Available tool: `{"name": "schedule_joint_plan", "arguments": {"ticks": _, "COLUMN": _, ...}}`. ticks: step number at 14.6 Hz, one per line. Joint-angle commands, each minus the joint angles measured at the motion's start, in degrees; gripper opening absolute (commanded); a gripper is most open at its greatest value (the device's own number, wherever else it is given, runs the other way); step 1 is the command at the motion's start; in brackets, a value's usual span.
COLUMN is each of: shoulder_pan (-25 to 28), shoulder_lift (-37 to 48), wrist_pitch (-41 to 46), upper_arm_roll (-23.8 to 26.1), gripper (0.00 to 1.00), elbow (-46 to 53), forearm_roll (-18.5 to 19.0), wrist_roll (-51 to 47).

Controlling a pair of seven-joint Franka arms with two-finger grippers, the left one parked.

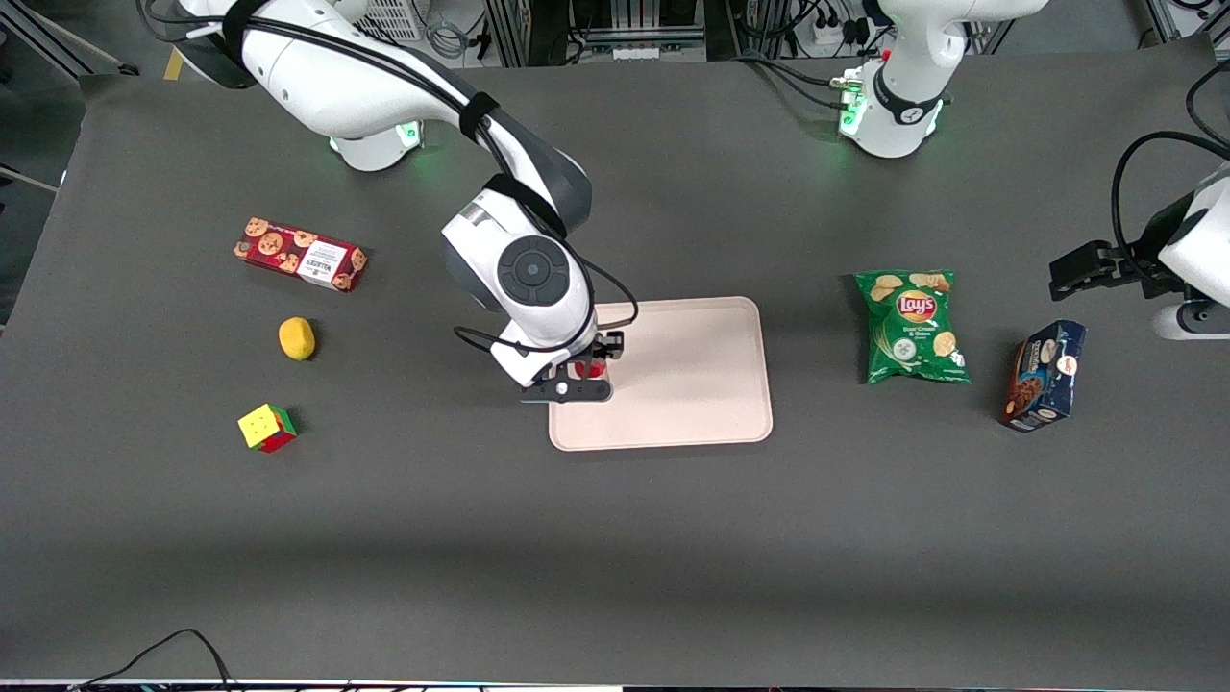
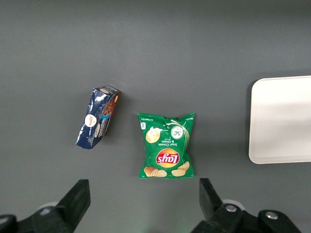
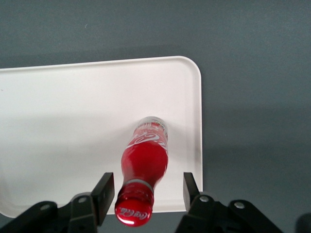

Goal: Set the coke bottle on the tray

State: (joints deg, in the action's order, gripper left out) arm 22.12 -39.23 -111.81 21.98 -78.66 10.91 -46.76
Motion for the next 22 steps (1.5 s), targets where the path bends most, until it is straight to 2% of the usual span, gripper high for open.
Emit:
{"name": "schedule_joint_plan", "arguments": {"ticks": 1, "shoulder_pan": -0.5, "shoulder_lift": 1.9, "wrist_pitch": -0.8, "upper_arm_roll": 0.3, "gripper": 1.0, "elbow": -1.0, "forearm_roll": 1.3, "wrist_roll": -3.2}}
{"name": "schedule_joint_plan", "arguments": {"ticks": 3, "shoulder_pan": -2.0, "shoulder_lift": 5.6, "wrist_pitch": 0.4, "upper_arm_roll": 0.6, "gripper": 1.0, "elbow": -1.0, "forearm_roll": 0.4, "wrist_roll": -3.3}}
{"name": "schedule_joint_plan", "arguments": {"ticks": 6, "shoulder_pan": -7.3, "shoulder_lift": 13.5, "wrist_pitch": 4.7, "upper_arm_roll": 0.6, "gripper": 1.0, "elbow": -1.6, "forearm_roll": -5.6, "wrist_roll": -2.5}}
{"name": "schedule_joint_plan", "arguments": {"ticks": 9, "shoulder_pan": -12.3, "shoulder_lift": 23.4, "wrist_pitch": 5.2, "upper_arm_roll": 0.3, "gripper": 1.0, "elbow": -6.0, "forearm_roll": -6.9, "wrist_roll": 1.6}}
{"name": "schedule_joint_plan", "arguments": {"ticks": 11, "shoulder_pan": -16.0, "shoulder_lift": 28.7, "wrist_pitch": 7.6, "upper_arm_roll": -0.9, "gripper": 1.0, "elbow": -7.1, "forearm_roll": -12.8, "wrist_roll": 8.7}}
{"name": "schedule_joint_plan", "arguments": {"ticks": 12, "shoulder_pan": -16.7, "shoulder_lift": 31.3, "wrist_pitch": 9.9, "upper_arm_roll": -3.2, "gripper": 1.0, "elbow": -7.3, "forearm_roll": -14.4, "wrist_roll": 12.0}}
{"name": "schedule_joint_plan", "arguments": {"ticks": 15, "shoulder_pan": -16.8, "shoulder_lift": 37.0, "wrist_pitch": 17.2, "upper_arm_roll": -11.5, "gripper": 1.0, "elbow": -8.0, "forearm_roll": -16.1, "wrist_roll": 21.6}}
{"name": "schedule_joint_plan", "arguments": {"ticks": 19, "shoulder_pan": -16.8, "shoulder_lift": 42.8, "wrist_pitch": 19.8, "upper_arm_roll": -21.6, "gripper": 1.0, "elbow": -13.3, "forearm_roll": -16.1, "wrist_roll": 34.6}}
{"name": "schedule_joint_plan", "arguments": {"ticks": 22, "shoulder_pan": -16.8, "shoulder_lift": 43.1, "wrist_pitch": 19.7, "upper_arm_roll": -26.1, "gripper": 1.0, "elbow": -15.5, "forearm_roll": -15.4, "wrist_roll": 41.6}}
